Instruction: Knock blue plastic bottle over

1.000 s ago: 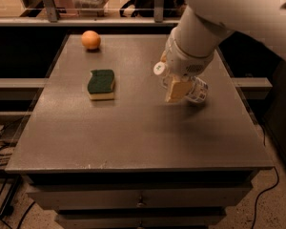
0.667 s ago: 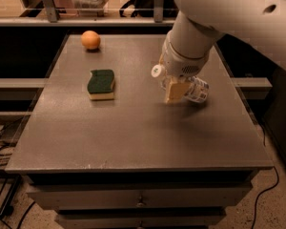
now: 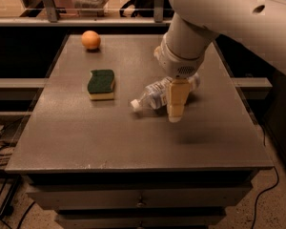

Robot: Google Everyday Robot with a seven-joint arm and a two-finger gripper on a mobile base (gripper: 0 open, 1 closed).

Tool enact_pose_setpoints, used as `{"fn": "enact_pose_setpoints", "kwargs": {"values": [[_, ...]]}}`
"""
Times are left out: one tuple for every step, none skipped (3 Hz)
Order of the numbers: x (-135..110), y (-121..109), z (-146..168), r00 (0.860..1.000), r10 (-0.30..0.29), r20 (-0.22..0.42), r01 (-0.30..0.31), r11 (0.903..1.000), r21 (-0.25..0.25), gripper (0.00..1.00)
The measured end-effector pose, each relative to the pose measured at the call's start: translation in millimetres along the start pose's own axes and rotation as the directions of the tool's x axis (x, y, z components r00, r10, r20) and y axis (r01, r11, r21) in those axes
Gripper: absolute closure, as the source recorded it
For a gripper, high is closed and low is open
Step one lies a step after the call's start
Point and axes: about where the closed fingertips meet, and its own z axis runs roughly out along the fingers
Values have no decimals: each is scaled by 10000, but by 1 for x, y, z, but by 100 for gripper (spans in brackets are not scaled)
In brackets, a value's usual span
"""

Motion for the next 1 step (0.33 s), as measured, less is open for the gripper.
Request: {"fn": "enact_pose_setpoints", "kwargs": {"values": [[0, 0, 0, 10000, 0, 0, 0, 10000, 0, 0]]}}
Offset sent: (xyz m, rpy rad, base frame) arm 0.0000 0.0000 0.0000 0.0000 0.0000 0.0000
